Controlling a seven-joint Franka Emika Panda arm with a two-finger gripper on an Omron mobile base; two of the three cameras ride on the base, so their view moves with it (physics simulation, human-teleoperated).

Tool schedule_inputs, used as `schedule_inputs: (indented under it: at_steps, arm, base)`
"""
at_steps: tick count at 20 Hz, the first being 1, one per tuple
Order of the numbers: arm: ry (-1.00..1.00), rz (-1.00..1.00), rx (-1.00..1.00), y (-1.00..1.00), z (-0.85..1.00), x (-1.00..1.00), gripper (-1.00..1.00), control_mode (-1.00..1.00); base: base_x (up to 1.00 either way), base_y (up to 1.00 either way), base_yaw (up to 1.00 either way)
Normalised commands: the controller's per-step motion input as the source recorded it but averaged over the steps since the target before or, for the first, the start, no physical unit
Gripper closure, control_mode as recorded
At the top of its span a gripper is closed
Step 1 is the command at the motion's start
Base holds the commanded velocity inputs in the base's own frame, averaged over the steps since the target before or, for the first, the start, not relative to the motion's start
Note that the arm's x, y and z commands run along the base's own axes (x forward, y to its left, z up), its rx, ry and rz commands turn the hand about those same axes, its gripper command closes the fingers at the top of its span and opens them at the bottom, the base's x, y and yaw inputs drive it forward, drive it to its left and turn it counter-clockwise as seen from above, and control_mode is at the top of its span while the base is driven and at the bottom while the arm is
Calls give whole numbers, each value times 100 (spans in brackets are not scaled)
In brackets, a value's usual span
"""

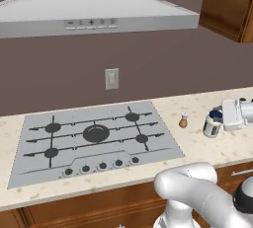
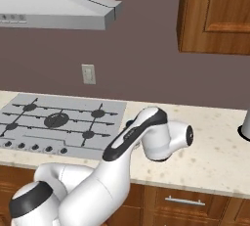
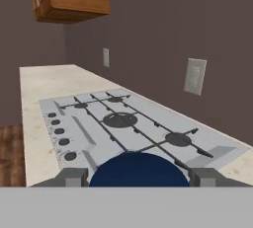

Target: Take 2 condiments from the cabinet and move them on the counter near the stove.Make sure the condiments are lined up with each other, next to each other.

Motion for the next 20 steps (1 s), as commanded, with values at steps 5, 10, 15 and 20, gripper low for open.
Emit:
schedule_inputs:
  at_steps: [5,10,15,20]
  arm:
    - [0,1,1,0,-6,20,100,-100]
    - [0,2,1,-3,-5,15,100,-100]
    - [0,2,1,0,-11,11,100,-100]
    - [0,3,2,0,-7,13,100,-100]
  base:
    - [0,0,0]
    - [0,0,0]
    - [0,0,0]
    - [0,0,0]
